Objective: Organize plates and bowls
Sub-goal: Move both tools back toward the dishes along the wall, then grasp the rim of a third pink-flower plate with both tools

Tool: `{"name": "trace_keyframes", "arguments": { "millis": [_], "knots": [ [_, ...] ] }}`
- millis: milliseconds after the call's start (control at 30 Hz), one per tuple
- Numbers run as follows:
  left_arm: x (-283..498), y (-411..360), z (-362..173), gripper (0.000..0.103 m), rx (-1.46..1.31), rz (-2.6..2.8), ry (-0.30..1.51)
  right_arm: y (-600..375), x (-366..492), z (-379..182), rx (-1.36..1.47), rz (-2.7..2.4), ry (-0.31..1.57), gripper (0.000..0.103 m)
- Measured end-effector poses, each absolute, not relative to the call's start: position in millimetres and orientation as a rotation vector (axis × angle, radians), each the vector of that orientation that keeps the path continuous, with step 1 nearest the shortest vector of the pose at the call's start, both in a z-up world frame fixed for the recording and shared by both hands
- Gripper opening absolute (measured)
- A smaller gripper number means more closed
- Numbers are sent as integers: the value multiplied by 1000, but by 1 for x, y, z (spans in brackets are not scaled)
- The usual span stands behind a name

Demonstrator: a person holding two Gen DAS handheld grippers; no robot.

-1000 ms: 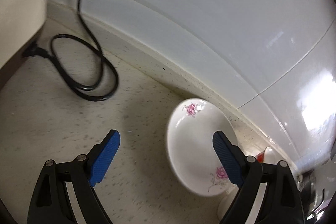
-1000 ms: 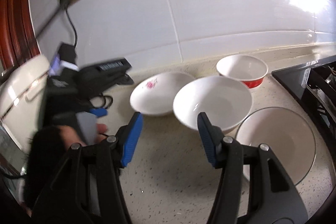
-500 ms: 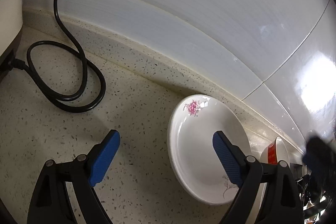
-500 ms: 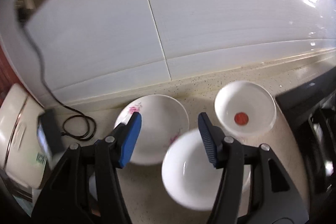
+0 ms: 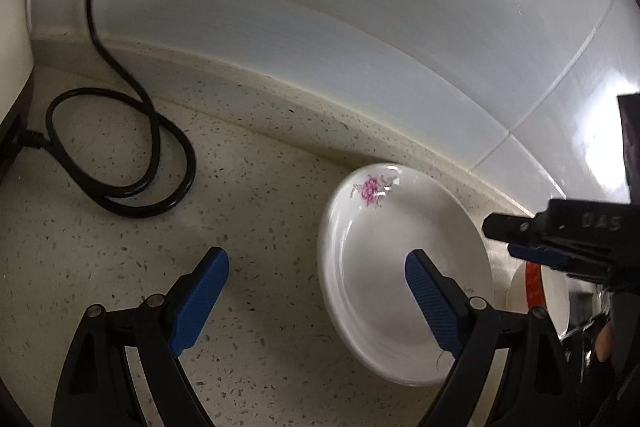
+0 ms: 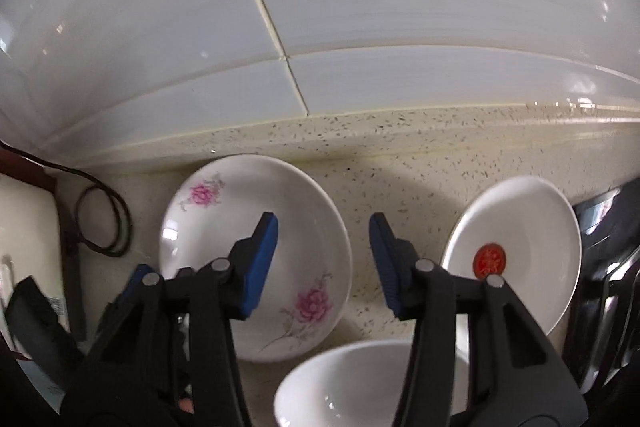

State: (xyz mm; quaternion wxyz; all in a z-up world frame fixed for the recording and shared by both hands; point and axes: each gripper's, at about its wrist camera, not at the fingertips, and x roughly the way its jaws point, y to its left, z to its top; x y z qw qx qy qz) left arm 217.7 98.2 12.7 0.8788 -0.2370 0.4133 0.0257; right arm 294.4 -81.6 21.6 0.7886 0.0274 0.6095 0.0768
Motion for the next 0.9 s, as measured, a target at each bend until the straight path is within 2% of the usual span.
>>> {"name": "trace_keyframes", "arguments": {
  "millis": [167, 267, 333, 367, 400, 433, 500, 567, 633, 700, 900],
  "knots": [
    [217, 96, 13, 89, -469, 57, 863, -79, 305, 8, 16, 173, 1357, 48],
    [215, 93, 12, 77, -475, 22, 864, -78, 310, -3, -19, 183, 1393, 42],
    [217, 88, 12, 58, -483, -21, 869, -78, 311, -4, -50, 191, 1393, 40],
    [218, 86, 11, 53, -481, -37, 875, -78, 311, -4, -46, 197, 1399, 37],
    [219, 83, 11, 46, -474, -50, 880, -79, 311, -4, -43, 205, 1403, 32],
    [219, 82, 11, 43, -470, -54, 881, -79, 310, -3, -50, 217, 1402, 21],
    [219, 83, 11, 41, -475, -52, 881, -77, 307, -3, -68, 224, 1398, 20],
    [219, 89, 10, 35, -508, -47, 881, -73, 303, -2, -91, 221, 1391, 20],
    [218, 99, 7, 21, -525, -24, 890, -64, 298, 0, -141, 224, 1387, 20],
    [218, 105, 7, 14, -512, 9, 910, -57, 292, 1, -174, 238, 1385, 20],
    [213, 141, 12, 15, -539, 96, 974, -24, 269, 4, -247, 319, 1389, 19]
  ]
}}
